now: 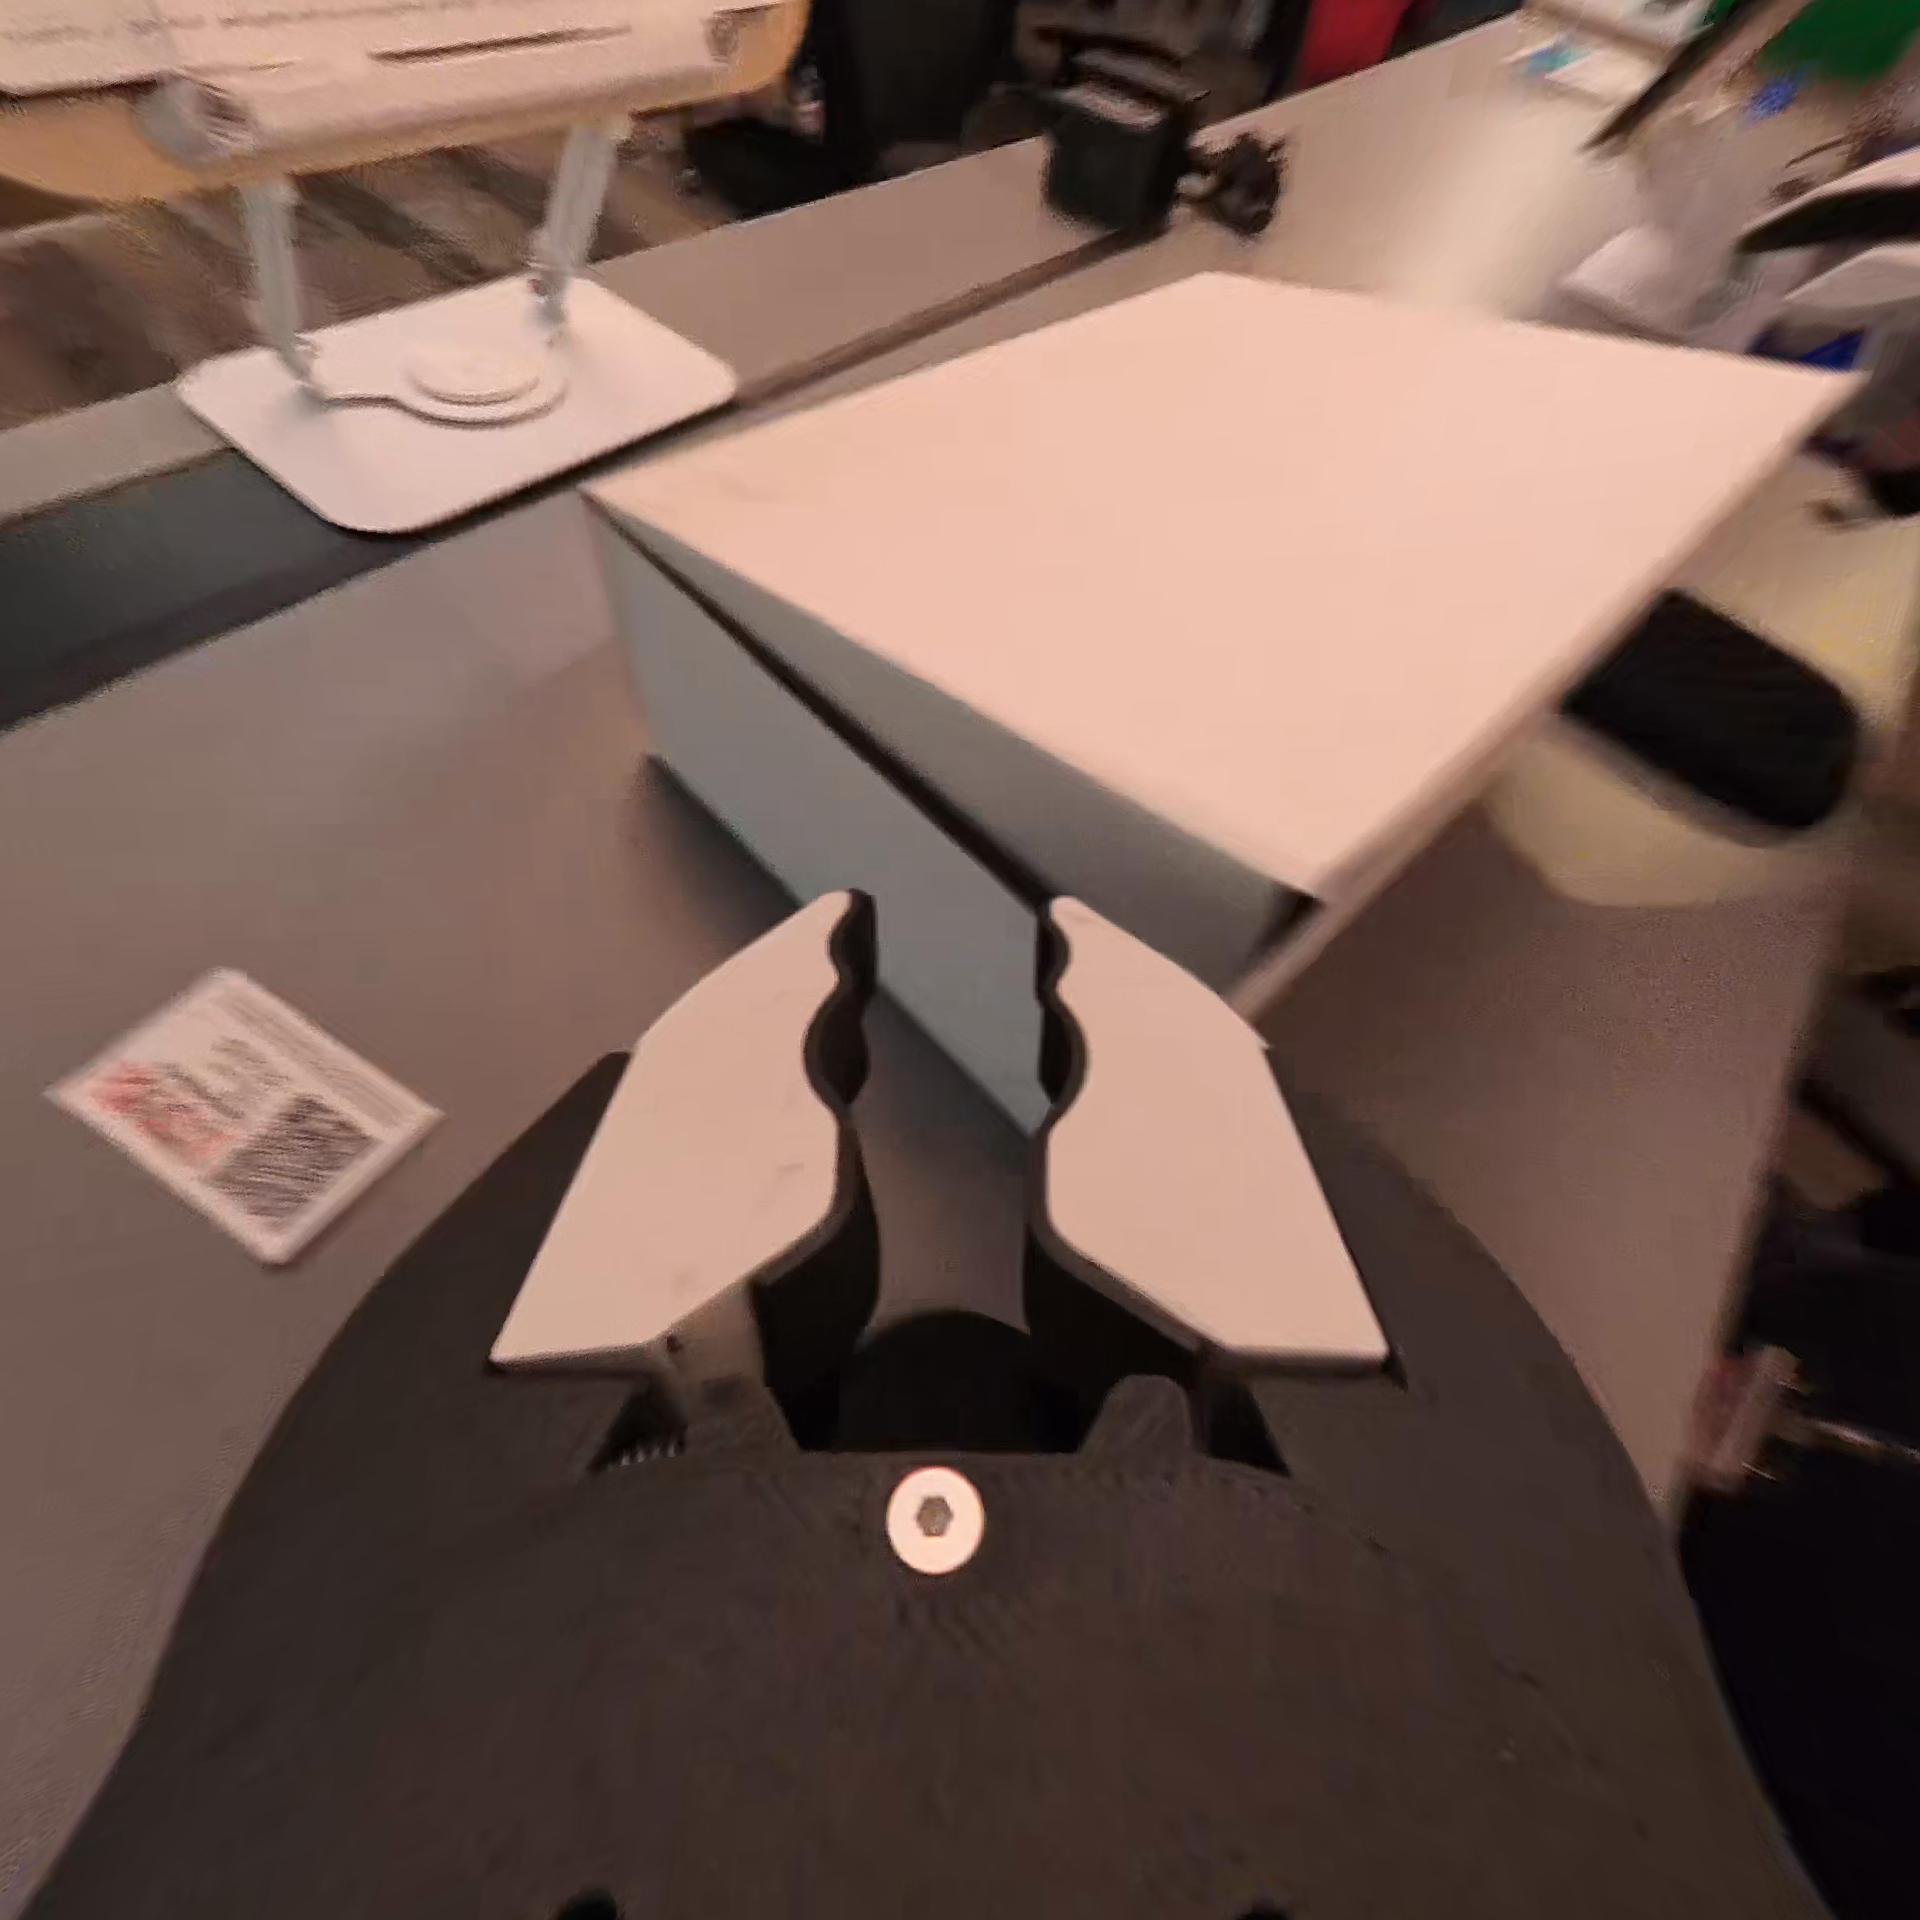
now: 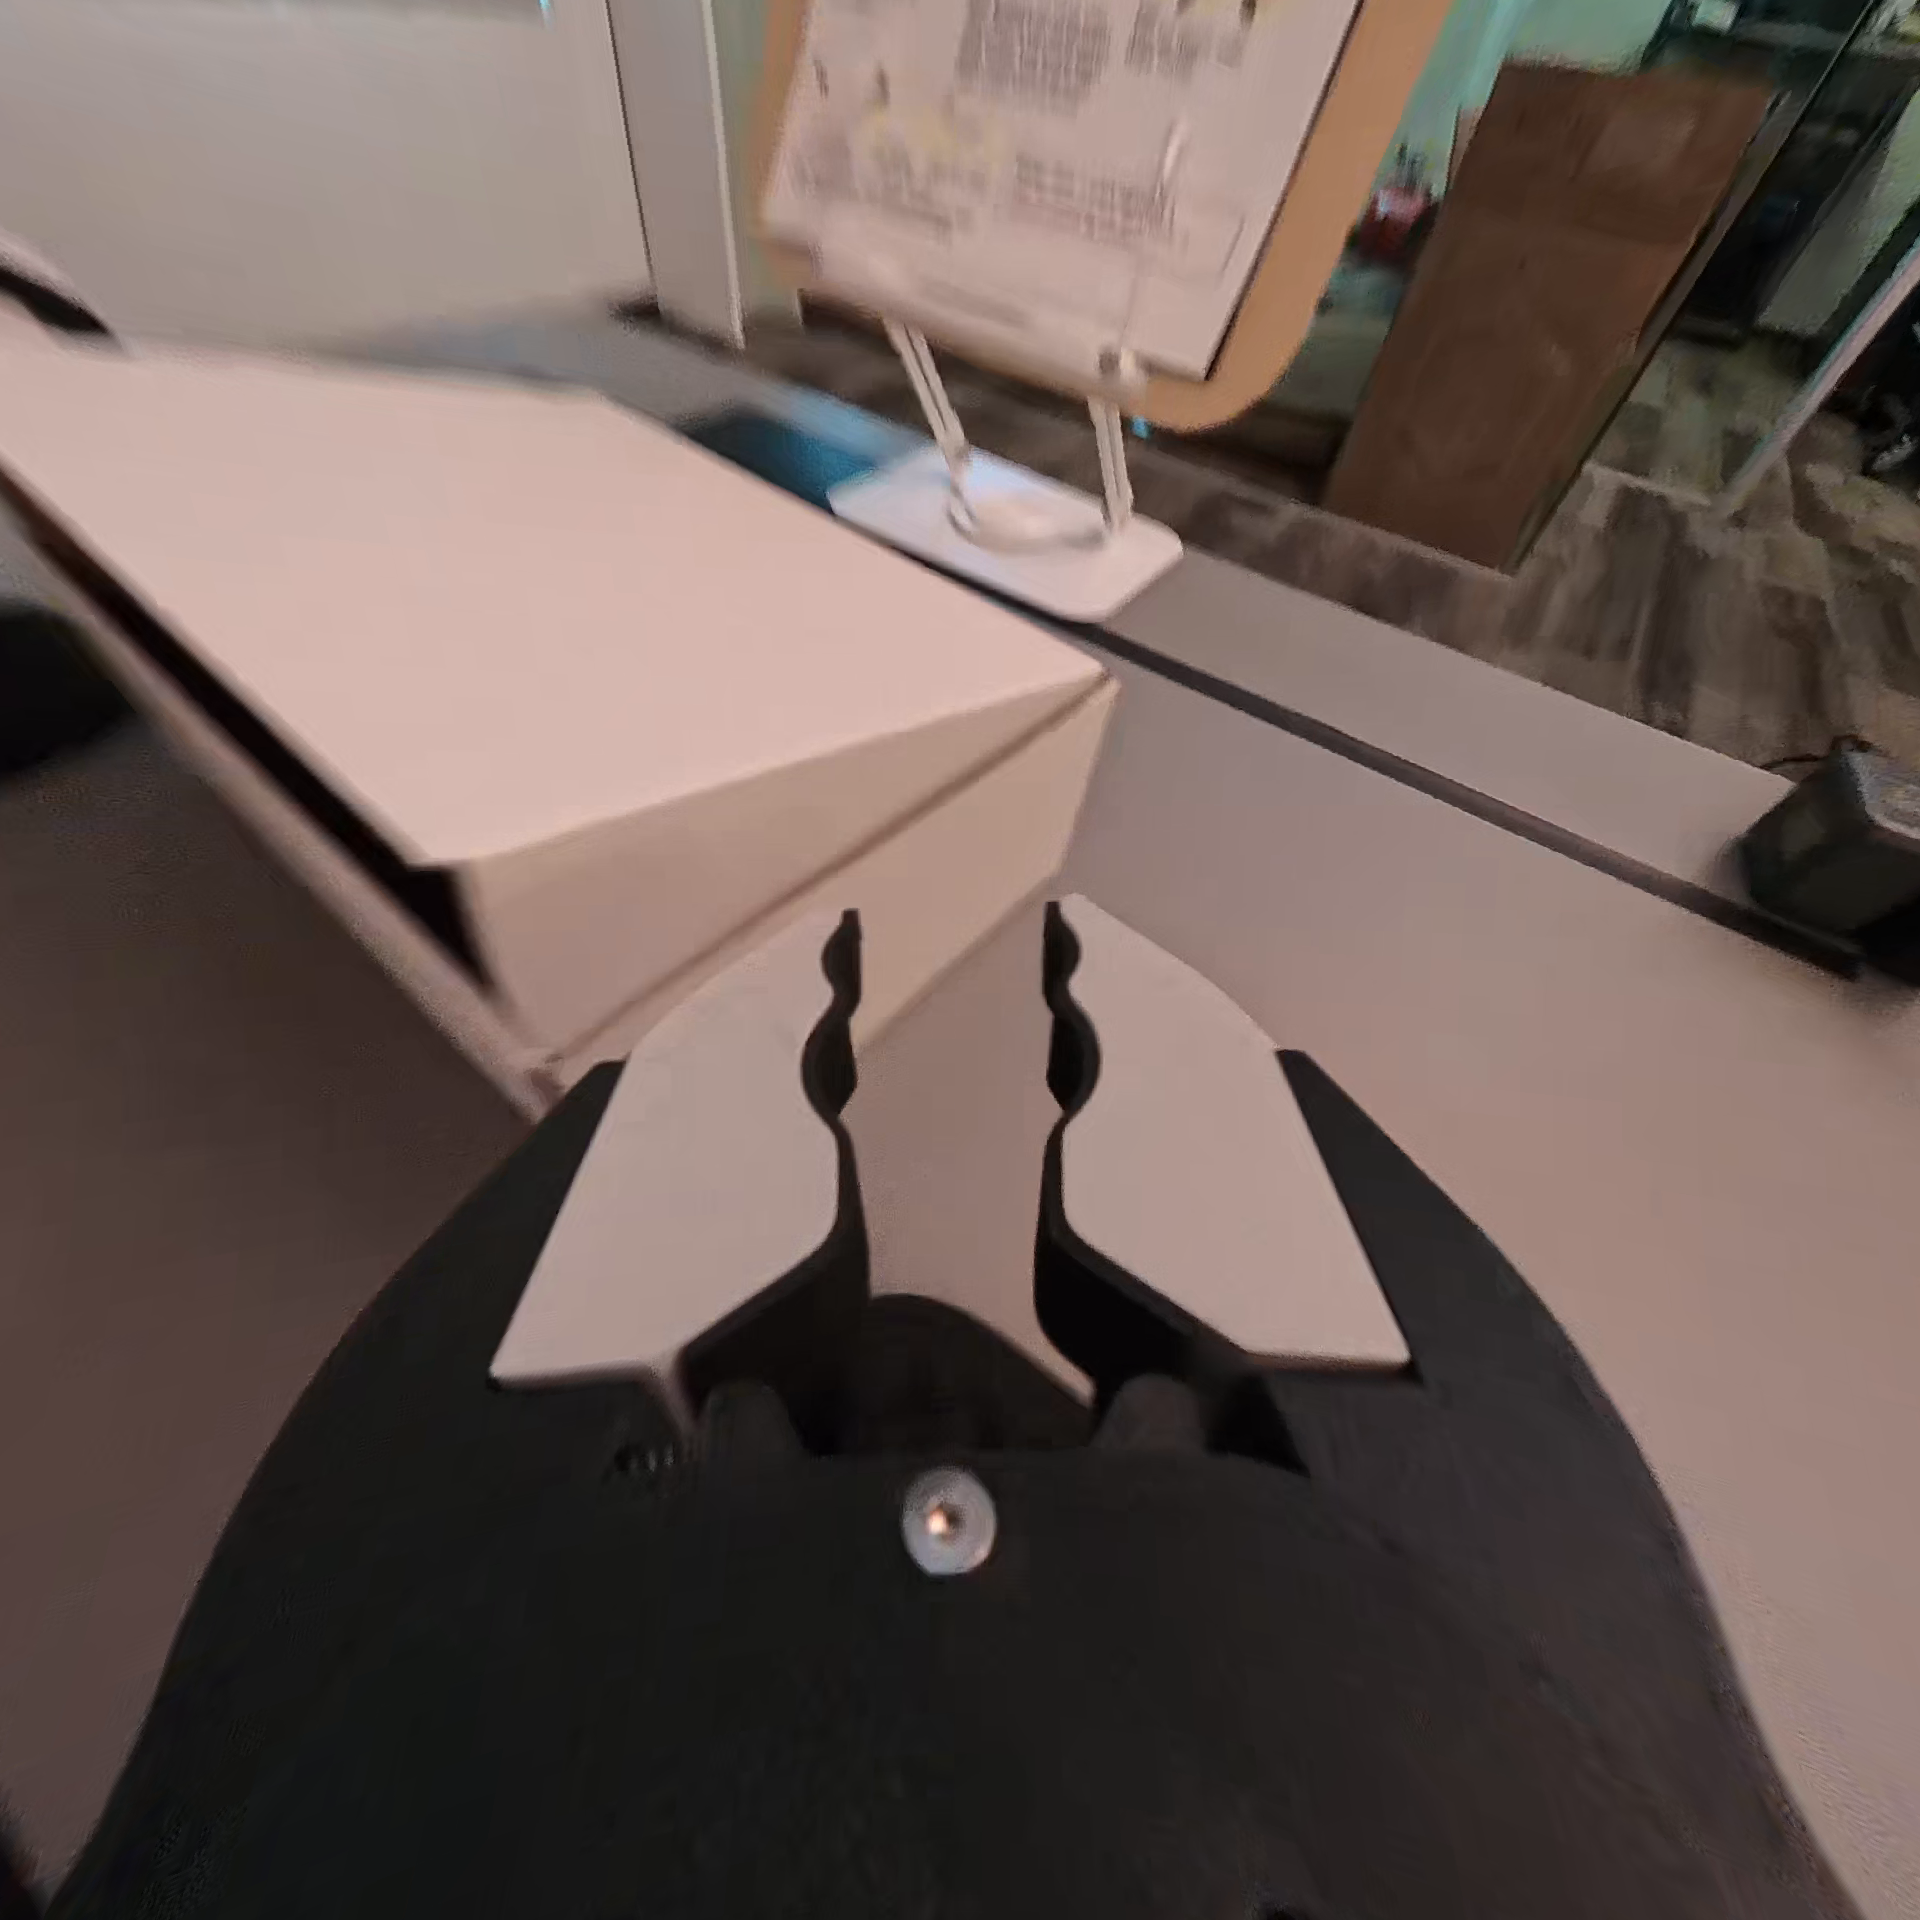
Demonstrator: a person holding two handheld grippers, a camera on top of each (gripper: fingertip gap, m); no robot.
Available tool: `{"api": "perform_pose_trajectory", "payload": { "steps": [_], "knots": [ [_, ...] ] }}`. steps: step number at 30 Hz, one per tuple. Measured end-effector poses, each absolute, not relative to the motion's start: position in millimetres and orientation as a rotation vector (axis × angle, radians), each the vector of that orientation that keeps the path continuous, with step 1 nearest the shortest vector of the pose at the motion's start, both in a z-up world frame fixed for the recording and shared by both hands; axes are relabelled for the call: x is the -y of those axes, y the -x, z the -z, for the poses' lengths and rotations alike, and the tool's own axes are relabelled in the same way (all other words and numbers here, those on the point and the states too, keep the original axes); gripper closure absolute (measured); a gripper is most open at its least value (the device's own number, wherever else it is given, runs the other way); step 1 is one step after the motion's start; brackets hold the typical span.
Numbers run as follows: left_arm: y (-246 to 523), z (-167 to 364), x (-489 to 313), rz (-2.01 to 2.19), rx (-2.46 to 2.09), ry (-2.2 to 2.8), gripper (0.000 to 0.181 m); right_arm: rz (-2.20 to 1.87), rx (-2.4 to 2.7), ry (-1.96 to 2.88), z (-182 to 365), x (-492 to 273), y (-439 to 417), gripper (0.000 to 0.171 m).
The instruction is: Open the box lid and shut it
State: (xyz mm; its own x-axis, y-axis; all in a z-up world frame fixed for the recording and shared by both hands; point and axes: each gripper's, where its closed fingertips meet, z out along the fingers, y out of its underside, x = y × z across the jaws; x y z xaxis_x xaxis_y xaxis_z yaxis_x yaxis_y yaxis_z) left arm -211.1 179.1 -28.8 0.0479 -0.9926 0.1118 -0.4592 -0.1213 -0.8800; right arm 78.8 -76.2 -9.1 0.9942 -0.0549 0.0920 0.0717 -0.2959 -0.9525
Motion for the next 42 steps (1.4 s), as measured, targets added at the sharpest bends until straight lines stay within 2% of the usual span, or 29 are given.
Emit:
{"api": "perform_pose_trajectory", "payload": {
  "steps": [1, 2, 4, 5, 7, 9, 10, 11, 14, 16, 19, 23, 26, 29, 31, 35, 38, 39, 41, 42],
  "knots": [
    [219, 29, -163, 1.071, -1.482, 1.656, 0.145, 0.062, -0.005, 1.797, 1, 86, -64, 0.131],
    [224, 29, -152, 1.098, -1.469, 1.653, 0.137, -0.006, -0.006, 1.731, -6, 93, -48, 0.124],
    [229, 30, -138, 1.136, -1.422, 1.648, 0.133, -0.120, -0.004, 1.654, -13, 101, -21, 0.124],
    [231, 30, -132, 1.157, -1.397, 1.650, 0.135, -0.173, 0.008, 1.639, -15, 101, -8, 0.124],
    [243, 34, -138, 1.118, -1.317, 1.708, 0.154, -0.243, 0.049, 1.668, -16, 99, 10, 0.129],
    [267, 36, -174, 0.953, -1.221, 1.800, 0.158, -0.225, 0.012, 1.711, -16, 93, 4, 0.136],
    [283, 39, -197, 0.849, -1.209, 1.880, 0.169, -0.239, -0.001, 1.733, -17, 91, 2, 0.147],
    [297, 36, -219, 0.758, -1.216, 1.943, 0.171, -0.269, -0.010, 1.765, -16, 90, 1, 0.153],
    [320, 15, -274, 0.556, -1.246, 1.999, 0.177, -0.272, -0.029, 1.896, -9, 85, -8, 0.154],
    [314, 12, -289, 0.615, -1.309, 2.084, 0.180, -0.161, -0.038, 1.984, 0, 83, -21, 0.154],
    [307, 17, -284, 0.667, -1.402, 2.211, 0.181, -0.052, -0.047, 2.061, 8, 84, -30, 0.154],
    [285, 10, -244, 0.786, -1.459, 2.054, 0.181, -0.035, -0.024, 2.026, 3, 83, -29, 0.151],
    [263, 15, -185, 1.026, -1.485, 1.898, 0.154, 0.006, -0.019, 1.949, -4, 83, -33, 0.133],
    [246, 29, -139, 1.069, -1.461, 1.768, 0.131, -0.002, 0.028, 1.848, -7, 81, -18, 0.111],
    [234, 34, -131, 1.008, -1.372, 1.704, 0.126, 0.024, 0.038, 1.807, -4, 76, -8, 0.109],
    [204, 34, -127, 0.961, -1.301, 1.646, 0.140, 0.131, 0.051, 1.832, 17, 53, 3, 0.109],
    [196, 40, -139, 0.814, -1.319, 1.659, 0.163, 0.256, 0.045, 1.905, 32, 43, -1, 0.120],
    [194, 39, -139, 0.808, -1.330, 1.660, 0.164, 0.306, 0.046, 1.914, 33, 43, -4, 0.126],
    [198, 41, -141, 0.739, -1.348, 1.674, 0.166, 0.355, 0.039, 1.901, 31, 47, -10, 0.150],
    [201, 43, -142, 0.690, -1.372, 1.673, 0.167, 0.347, 0.040, 1.892, 30, 49, -11, 0.152]
  ]
}}
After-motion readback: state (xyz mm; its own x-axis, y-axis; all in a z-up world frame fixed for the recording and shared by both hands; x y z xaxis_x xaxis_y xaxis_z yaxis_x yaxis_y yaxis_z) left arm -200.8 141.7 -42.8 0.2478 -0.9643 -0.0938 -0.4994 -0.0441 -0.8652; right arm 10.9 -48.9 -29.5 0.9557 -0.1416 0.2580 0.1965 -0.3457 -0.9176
